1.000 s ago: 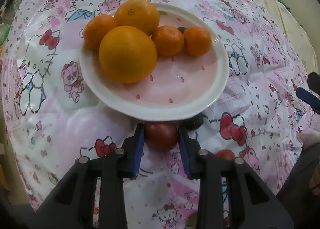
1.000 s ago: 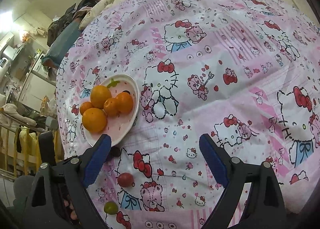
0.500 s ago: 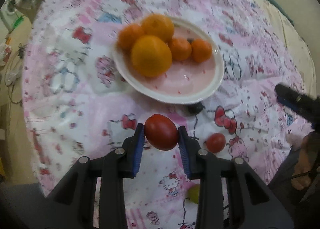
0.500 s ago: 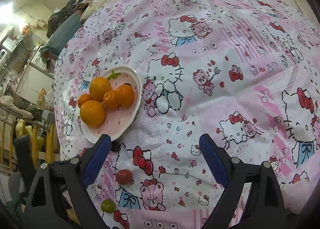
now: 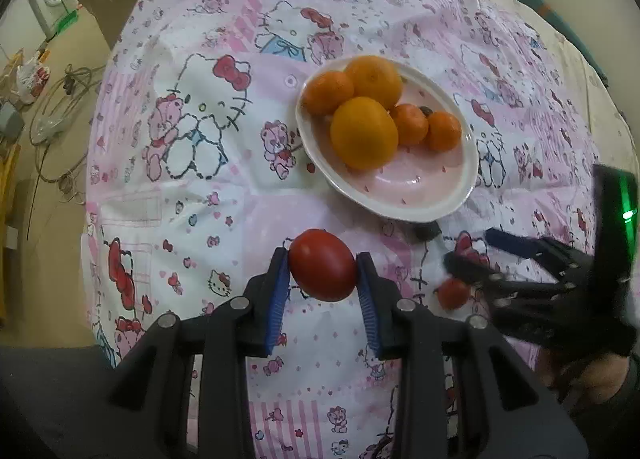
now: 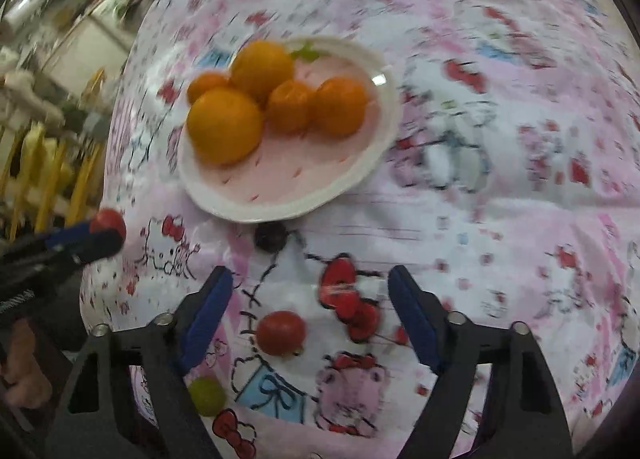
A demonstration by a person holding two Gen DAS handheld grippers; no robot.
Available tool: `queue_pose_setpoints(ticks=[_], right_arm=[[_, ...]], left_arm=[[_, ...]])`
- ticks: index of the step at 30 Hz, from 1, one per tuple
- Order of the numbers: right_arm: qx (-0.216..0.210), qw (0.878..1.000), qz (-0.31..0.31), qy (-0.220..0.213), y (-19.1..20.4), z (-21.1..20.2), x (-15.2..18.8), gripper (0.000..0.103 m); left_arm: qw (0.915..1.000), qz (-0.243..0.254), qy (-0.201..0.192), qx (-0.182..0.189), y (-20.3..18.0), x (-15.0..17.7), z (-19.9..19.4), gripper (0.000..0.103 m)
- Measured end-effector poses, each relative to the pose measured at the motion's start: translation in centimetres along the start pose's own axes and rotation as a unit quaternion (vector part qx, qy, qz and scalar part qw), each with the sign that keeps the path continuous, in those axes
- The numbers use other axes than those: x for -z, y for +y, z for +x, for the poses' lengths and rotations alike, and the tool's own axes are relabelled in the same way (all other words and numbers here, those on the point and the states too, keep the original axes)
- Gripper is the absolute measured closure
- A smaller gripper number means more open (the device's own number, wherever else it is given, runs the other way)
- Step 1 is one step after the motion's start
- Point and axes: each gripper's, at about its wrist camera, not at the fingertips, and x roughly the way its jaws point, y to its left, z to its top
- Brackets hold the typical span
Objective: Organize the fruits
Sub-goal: 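Grasp a dark berry with the right gripper while the left gripper holds the tomato, then place the tomato on the plate with the left gripper while the right gripper drops the berry there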
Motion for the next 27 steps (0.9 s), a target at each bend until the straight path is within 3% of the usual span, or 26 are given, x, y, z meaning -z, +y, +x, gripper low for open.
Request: queue_pose_setpoints(ticks=[5, 10, 13, 16, 27], right_arm=[[0.003, 1.0, -0.023, 0.014, 1.4, 2.5, -0.6, 0.041], [-0.007, 0.999, -0.031, 0.011, 1.9, 3.4, -1.3, 0.048], [-0.006, 0.999, -0.031, 0.011, 1.7, 3.6, -1.6, 0.06], [-0.005, 0.999, -0.029, 0.012, 1.5, 3.6, -1.6, 0.08], [-0.027, 0.999, -0.02, 0.009, 1.3, 1.7, -0.8, 0.08]], left_arm=[[1.0, 0.0, -0.008, 0.001, -0.1, -0.3, -0.2, 0.074], [1.0, 0.001, -0.008, 0.0, -0.2, -0.5, -0.1, 0.074], [1.0, 0.0, -0.004, 0.001, -0.4, -0.5, 0.2, 0.074], [1.0, 0.003, -0.003, -0.001, -0.7, -0.6, 0.5, 0.074], [0.9997, 0.008, -0.016, -0.018, -0.8, -0.9, 0.9, 0.074]])
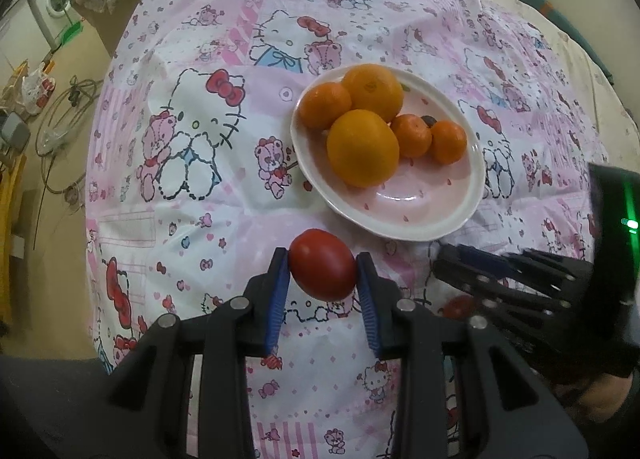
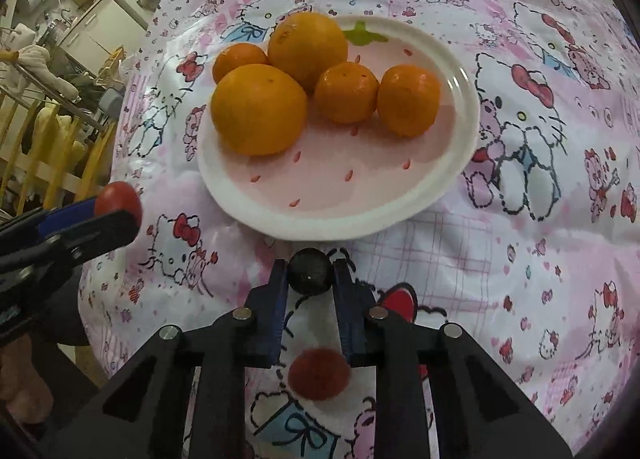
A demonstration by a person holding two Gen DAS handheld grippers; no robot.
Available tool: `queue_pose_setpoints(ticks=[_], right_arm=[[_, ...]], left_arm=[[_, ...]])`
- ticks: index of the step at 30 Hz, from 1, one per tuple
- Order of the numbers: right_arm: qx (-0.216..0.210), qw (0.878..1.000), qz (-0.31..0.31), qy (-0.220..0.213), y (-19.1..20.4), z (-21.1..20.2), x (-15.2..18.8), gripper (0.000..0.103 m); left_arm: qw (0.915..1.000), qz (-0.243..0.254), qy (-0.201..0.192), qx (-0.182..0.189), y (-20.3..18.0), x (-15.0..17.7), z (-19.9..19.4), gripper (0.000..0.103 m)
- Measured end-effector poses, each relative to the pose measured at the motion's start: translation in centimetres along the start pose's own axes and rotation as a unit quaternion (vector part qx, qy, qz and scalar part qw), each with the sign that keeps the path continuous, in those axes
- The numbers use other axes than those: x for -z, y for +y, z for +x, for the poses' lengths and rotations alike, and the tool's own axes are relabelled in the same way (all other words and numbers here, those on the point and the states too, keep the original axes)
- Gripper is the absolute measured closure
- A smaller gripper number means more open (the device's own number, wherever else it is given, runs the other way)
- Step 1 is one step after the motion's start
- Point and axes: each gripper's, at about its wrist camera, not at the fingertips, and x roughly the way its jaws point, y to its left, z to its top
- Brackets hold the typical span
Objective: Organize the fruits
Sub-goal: 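Place the tomato on the plate with the left gripper while the right gripper drops the berry there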
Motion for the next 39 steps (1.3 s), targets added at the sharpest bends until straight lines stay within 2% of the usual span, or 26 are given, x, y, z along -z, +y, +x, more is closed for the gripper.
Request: queue_pose_setpoints(ticks=[5, 9, 14, 18, 28, 32, 39], right_arm=[[-0.018, 1.0, 0.012, -0.021, -0.3, -3.4, 0.0, 0.08], [-0.031, 0.997, 0.027, -0.06, -1.1, -7.2, -0.9, 0.08], [-0.032, 0.994, 0.033, -0.102, -3.0, -10.8, -3.0, 0.08], [-0.03, 0.992, 0.032, -0.122, -4.0, -11.6, -5.3, 0.08], [-0.026, 0.995, 0.038, -0.086, -6.2, -7.8, -9.0, 0.08], [-0.027, 0.996, 0.047, -0.069, -6.9, -5.7, -10.3, 0.08], [-0.037, 0.997, 0.056, -0.048, -7.8, -2.6, -11.9, 0.08]], left_arm=[[0.9998, -0.016, -0.012, 0.003, 0.7, -0.4, -1.0, 0.074], [0.9988, -0.016, -0.041, 0.02, 0.9, -1.5, -3.3, 0.074], [0.9971, 0.0, -0.073, 0.023, 0.5, -4.5, -4.9, 0.074], [0.9963, 0.012, -0.081, 0.028, -0.2, -6.8, -4.8, 0.074], [0.9962, 0.032, -0.078, 0.023, -1.7, -10.8, -2.4, 0.074], [0.9978, 0.018, -0.061, 0.021, -1.3, -11.0, -1.2, 0.074], [0.9976, 0.02, -0.061, 0.026, -1.3, -11.0, -0.8, 0.074]])
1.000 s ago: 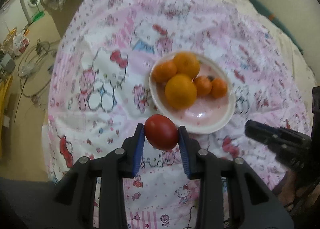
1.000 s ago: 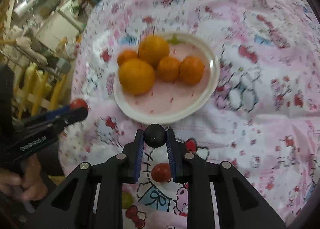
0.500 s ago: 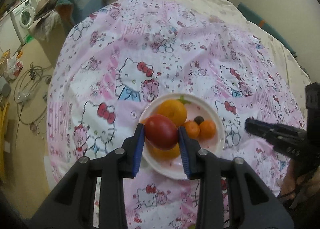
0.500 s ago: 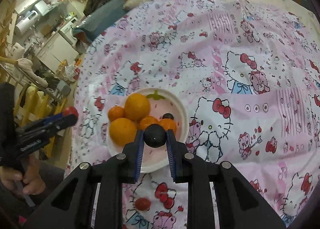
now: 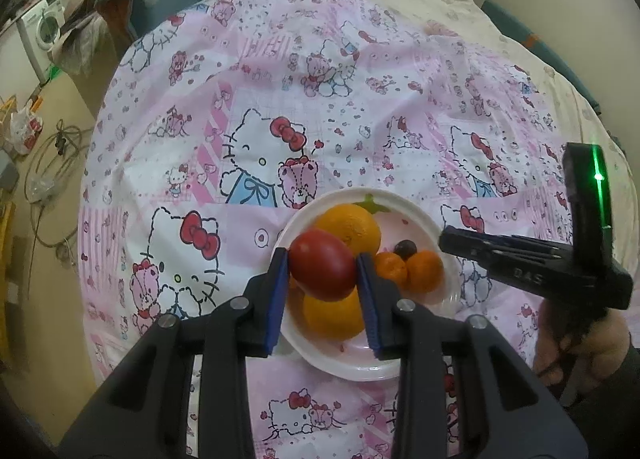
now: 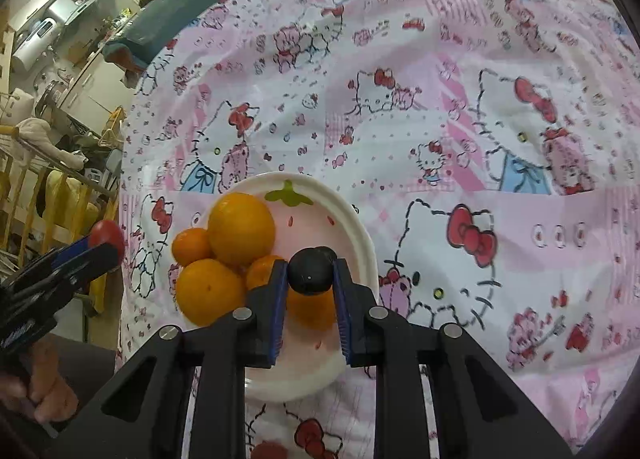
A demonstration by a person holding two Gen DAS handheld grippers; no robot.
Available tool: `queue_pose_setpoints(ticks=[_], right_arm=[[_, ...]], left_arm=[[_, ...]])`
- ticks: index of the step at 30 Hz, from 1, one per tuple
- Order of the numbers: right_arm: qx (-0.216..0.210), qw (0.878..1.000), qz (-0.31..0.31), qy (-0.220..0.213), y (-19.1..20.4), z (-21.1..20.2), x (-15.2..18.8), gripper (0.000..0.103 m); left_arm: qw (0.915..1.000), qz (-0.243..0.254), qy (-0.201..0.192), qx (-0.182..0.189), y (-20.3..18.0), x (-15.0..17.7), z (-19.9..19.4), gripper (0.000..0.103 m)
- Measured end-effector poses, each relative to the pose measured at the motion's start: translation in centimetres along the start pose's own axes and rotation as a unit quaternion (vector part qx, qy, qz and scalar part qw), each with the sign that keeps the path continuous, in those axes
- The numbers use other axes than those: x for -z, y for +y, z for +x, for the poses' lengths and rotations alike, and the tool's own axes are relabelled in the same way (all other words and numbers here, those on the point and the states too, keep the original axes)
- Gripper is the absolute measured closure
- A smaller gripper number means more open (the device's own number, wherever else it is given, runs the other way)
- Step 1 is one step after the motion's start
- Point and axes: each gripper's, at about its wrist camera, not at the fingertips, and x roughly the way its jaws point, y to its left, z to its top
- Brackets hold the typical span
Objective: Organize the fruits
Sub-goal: 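Place the tomato on the plate with the left gripper while the right gripper drops the berry there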
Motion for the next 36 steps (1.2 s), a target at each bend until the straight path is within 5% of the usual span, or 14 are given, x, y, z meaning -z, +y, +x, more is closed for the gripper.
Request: queue_pose_setpoints(ticks=[9, 18, 21, 22, 23, 36], right_arm=[[-0.028, 0.999, 0.029, 0.0, -1.0, 0.9, -0.5, 0.077], [-0.015, 0.997, 0.061, -0.035, -2.6, -3.4, 0.6, 0.075], [-0.014, 0.997, 0.061, -0.046, -2.9, -5.5, 1.8, 0.055], [-0.012, 0.997, 0.062, -0.051, -3.0, -6.0, 2.1, 0.035], [-0.011, 0.996, 0.062, -0.062, -3.0, -6.7, 2.6, 0.026], [0.012, 0.989, 0.113, -0.097, -6.2, -10.3, 7.0, 0.026]], left_arm=[[0.9999, -0.006, 0.014, -0.001, -0.1, 0.0, 1.2, 0.074], [0.9994, 0.015, 0.028, 0.014, -2.1, 0.3, 2.5, 0.074], [0.9989, 0.023, 0.034, 0.021, -3.3, 0.3, 3.3, 0.074], [0.9988, 0.025, 0.034, 0.024, -3.6, 0.3, 3.5, 0.074], [0.9988, 0.025, 0.033, 0.028, -3.9, 0.1, 3.7, 0.074], [0.9971, 0.046, 0.05, 0.034, -8.5, -0.4, 8.9, 0.073]])
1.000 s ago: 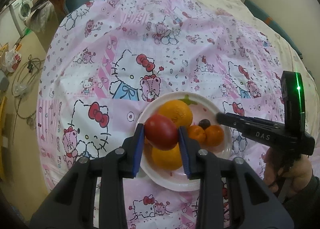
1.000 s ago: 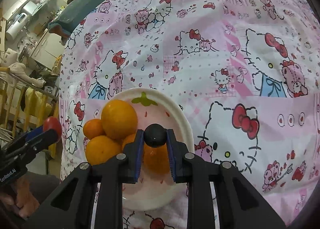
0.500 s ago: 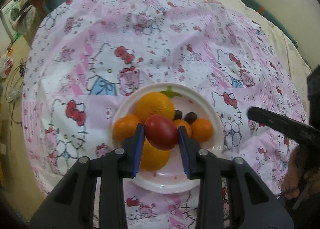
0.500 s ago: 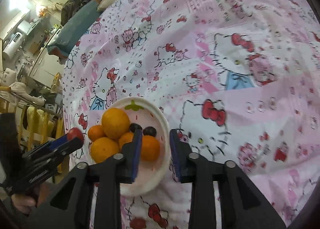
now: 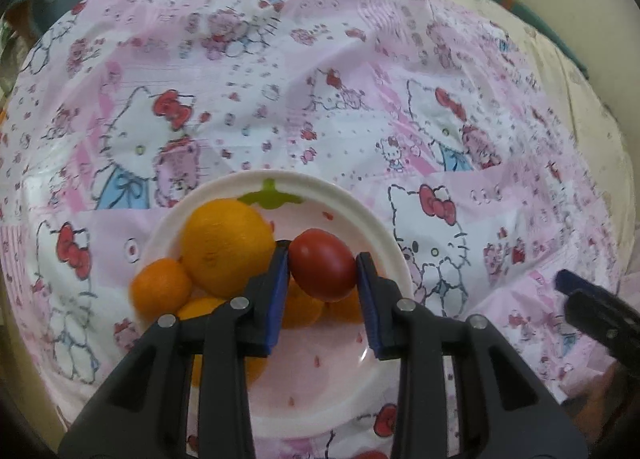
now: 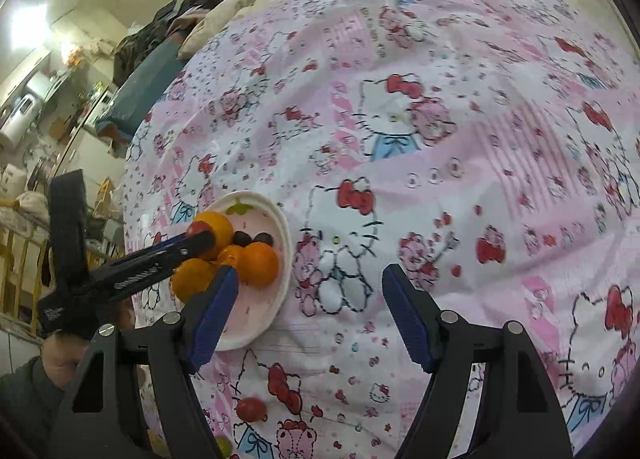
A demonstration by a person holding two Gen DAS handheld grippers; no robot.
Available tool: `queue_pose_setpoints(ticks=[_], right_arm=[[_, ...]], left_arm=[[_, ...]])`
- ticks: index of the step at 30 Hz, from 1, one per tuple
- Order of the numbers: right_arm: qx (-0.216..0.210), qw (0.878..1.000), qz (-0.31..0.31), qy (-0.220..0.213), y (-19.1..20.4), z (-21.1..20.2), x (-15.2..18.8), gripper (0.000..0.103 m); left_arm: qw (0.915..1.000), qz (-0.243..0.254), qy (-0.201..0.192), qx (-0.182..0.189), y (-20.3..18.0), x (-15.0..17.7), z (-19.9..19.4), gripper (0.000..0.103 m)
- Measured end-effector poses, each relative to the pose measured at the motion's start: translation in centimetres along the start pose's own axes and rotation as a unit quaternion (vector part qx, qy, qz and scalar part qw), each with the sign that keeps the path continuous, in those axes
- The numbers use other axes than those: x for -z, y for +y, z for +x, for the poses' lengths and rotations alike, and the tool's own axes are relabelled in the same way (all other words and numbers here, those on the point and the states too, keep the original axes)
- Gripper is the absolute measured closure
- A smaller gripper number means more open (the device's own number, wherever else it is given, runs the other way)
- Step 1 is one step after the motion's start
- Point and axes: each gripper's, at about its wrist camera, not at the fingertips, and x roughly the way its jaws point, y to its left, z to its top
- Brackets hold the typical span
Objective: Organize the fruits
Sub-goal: 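Place the tomato on the plate with the left gripper while the right gripper drops the berry there, then withdraw both grippers and move the left gripper toward the green lime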
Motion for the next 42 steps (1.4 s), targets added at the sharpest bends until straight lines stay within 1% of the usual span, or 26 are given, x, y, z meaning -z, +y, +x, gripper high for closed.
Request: queue_pose_setpoints(ticks=[2, 4, 7, 9, 10, 11, 12, 16, 20, 28, 30, 32, 34, 38, 40, 42], right_arm=[[0.002, 1.0, 0.004, -0.002, -0.3, -0.3, -0.1, 0.026], [0.006, 1.0, 0.004, -0.007, -0.4, -0.5, -0.2, 0.026], [0.003, 1.0, 0.009, -0.013, -0.6, -0.8, -0.4, 0.026], [0.006, 1.0, 0.007, -0.014, -0.5, -0.8, -0.5, 0.026], [0.006, 1.0, 0.007, -0.014, -0.5, -0.8, -0.5, 0.026], [0.005, 1.0, 0.008, -0.013, -0.5, -0.7, -0.6, 0.026], [0.005, 1.0, 0.009, -0.013, -0.4, -0.7, -0.6, 0.026], [0.005, 1.0, 0.008, -0.015, -0.3, -0.7, -0.7, 0.026], [0.004, 1.0, 0.005, -0.022, -0.1, -1.1, -0.8, 0.026], [0.006, 1.0, -0.013, -0.02, 1.1, -1.0, -0.3, 0.026], [0.008, 1.0, -0.021, -0.02, 1.6, -1.2, 0.0, 0.026], [0.008, 0.999, -0.025, -0.018, 1.8, -1.3, 0.5, 0.026], [0.008, 1.0, -0.025, -0.015, 1.9, -1.4, 1.1, 0.026], [0.016, 1.0, -0.016, -0.005, 1.5, -1.6, 2.6, 0.026], [0.031, 0.999, -0.006, 0.005, 1.0, -1.5, 3.4, 0.026], [0.033, 0.999, 0.009, 0.013, 0.4, -1.4, 3.9, 0.026]], left_arm=[[1.0, 0.006, 0.001, -0.007, -0.4, 0.0, 0.7, 0.073], [0.9998, 0.002, 0.006, -0.016, -0.4, 0.0, 1.2, 0.073], [0.9998, -0.011, 0.013, -0.009, 0.0, 0.0, 1.5, 0.071], [0.9998, -0.008, 0.013, -0.01, 0.0, 0.0, 1.5, 0.054], [0.9999, -0.006, 0.011, -0.005, 0.0, 0.0, 1.4, 0.048], [0.9999, -0.005, 0.013, 0.0, -0.1, 0.0, 1.4, 0.043], [0.9999, -0.004, 0.015, 0.004, -0.1, 0.0, 1.4, 0.041], [0.9998, -0.006, 0.017, -0.003, -0.2, 0.2, 1.0, 0.04], [0.9998, -0.004, 0.014, -0.014, 0.2, 0.8, 0.0, 0.036], [0.9995, -0.01, -0.005, -0.028, 2.0, 2.8, -4.1, 0.036], [0.999, -0.01, -0.013, -0.041, 2.4, 3.7, -5.6, 0.034], [0.9988, -0.011, -0.018, -0.043, 2.8, 4.8, -6.8, 0.026], [0.9987, -0.014, -0.02, -0.044, 3.3, 6.5, -8.0, 0.025], [0.9992, -0.014, -0.005, -0.038, 4.0, 10.4, -9.3, 0.025], [0.9991, 0.002, 0.012, -0.04, 3.7, 12.5, -9.2, 0.025], [0.9988, 0.018, 0.034, -0.028, 3.2, 14.5, -9.1, 0.025]])
